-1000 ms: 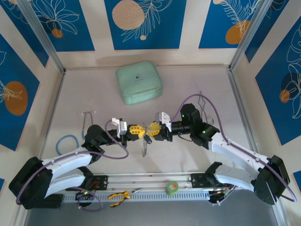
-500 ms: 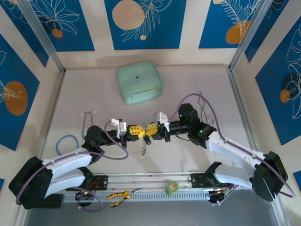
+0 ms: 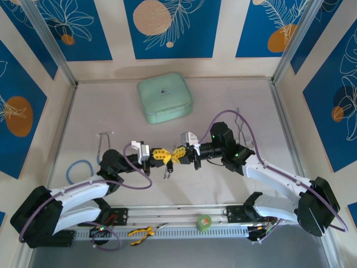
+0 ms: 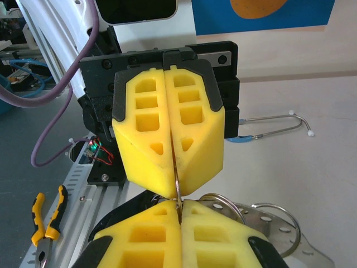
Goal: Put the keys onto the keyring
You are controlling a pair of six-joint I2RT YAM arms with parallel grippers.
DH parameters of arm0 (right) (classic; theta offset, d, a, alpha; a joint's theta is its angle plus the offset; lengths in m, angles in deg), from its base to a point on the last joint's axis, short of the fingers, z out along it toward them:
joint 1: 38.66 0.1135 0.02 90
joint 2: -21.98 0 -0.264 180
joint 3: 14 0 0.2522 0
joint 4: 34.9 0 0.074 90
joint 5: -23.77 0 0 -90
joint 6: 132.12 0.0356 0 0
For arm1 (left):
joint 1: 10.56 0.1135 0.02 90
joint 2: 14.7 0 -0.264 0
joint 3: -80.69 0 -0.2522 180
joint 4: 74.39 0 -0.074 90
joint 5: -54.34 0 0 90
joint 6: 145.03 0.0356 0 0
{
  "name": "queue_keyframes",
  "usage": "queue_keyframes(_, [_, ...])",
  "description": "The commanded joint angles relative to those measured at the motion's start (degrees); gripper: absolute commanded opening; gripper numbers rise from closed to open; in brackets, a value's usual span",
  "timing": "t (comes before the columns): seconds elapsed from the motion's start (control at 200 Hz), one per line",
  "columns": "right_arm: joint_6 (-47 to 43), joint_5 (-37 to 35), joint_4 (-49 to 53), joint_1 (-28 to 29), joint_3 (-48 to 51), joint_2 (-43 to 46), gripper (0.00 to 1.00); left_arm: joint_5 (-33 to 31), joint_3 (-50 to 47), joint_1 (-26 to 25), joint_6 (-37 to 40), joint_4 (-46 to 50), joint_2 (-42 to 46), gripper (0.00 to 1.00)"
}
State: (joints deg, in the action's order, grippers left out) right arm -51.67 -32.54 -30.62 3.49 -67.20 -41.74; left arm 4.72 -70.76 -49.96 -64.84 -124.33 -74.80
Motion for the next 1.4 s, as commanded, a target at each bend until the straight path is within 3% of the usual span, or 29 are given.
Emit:
queue_keyframes(0.0, [-1.53, 0.33, 2.77, 0.52, -2.50, -0.28, 0.00, -1.97, -0.82, -0.60, 2.34, -2.22, 0.42, 0.09])
queue_keyframes(0.055, [-3.81, -0.70, 7.07, 0.21, -3.50, 0.03, 0.00, -4.05, -1.31, -0.65, 3.52, 1.04, 1.68, 0.21])
queue_keyframes(0.145, [-7.81, -2.15, 14.16, -0.05, -4.96, 0.53, 0.00, -6.78, -1.47, -0.62, 6.92, 9.51, 4.82, 0.27])
queue_keyframes(0.405, [-14.51, -5.28, 24.05, 0.08, -7.15, -1.34, 0.00, -10.55, -0.93, -0.59, 12.20, 26.90, 11.87, 0.33])
queue_keyframes(0.635, [-20.52, -9.10, 31.64, 1.80, -11.83, -4.52, 0.00, -8.49, 3.58, -0.64, 17.51, 38.52, 11.21, 0.34])
queue_keyframes(0.98, [-28.02, -15.53, 42.60, 5.62, -19.88, -9.66, 0.00, -3.71, 8.72, -0.67, 21.56, 44.22, 6.81, 0.33])
queue_keyframes(1.395, [-29.66, -20.86, 44.03, 7.32, -22.78, -11.98, 0.00, -3.25, 9.39, -0.62, 22.63, 49.22, 7.97, 0.30])
